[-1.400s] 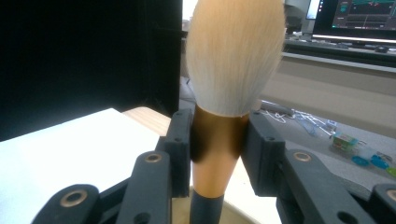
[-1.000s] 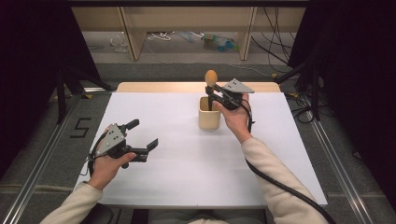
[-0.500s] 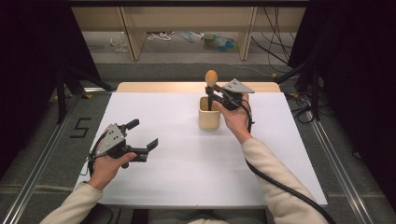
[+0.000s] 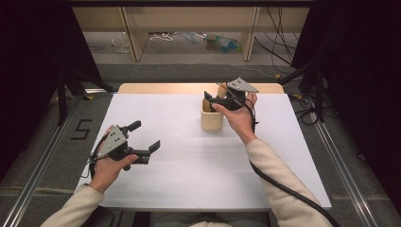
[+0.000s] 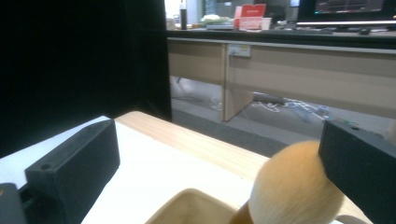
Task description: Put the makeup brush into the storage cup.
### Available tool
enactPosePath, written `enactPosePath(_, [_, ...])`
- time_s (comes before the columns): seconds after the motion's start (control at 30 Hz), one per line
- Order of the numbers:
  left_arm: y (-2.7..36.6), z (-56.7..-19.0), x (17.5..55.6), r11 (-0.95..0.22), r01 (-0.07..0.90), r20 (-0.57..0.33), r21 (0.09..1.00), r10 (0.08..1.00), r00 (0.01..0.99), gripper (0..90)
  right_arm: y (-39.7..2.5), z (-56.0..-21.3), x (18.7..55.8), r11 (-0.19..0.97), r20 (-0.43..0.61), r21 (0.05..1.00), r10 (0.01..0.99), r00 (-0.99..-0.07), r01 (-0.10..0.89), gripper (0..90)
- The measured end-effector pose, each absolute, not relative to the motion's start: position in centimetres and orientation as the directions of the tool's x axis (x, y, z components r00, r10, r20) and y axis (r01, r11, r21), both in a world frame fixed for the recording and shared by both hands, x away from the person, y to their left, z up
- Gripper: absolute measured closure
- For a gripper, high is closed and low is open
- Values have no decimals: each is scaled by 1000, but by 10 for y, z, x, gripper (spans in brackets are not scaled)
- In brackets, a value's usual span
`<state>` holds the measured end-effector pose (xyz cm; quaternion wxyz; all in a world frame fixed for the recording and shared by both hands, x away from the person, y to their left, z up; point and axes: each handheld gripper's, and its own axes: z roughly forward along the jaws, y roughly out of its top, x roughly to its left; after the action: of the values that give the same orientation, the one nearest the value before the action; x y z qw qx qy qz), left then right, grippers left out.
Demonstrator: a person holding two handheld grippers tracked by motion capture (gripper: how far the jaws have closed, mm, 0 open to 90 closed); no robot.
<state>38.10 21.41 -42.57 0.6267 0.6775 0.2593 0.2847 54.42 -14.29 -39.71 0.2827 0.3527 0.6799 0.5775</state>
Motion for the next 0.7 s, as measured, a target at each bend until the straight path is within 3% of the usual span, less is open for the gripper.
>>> enactPosePath(0.7, [214,-425,381,-79,-12,65,997,707,705,7,-146,-394,540,87,16,986,806,-591,145,3])
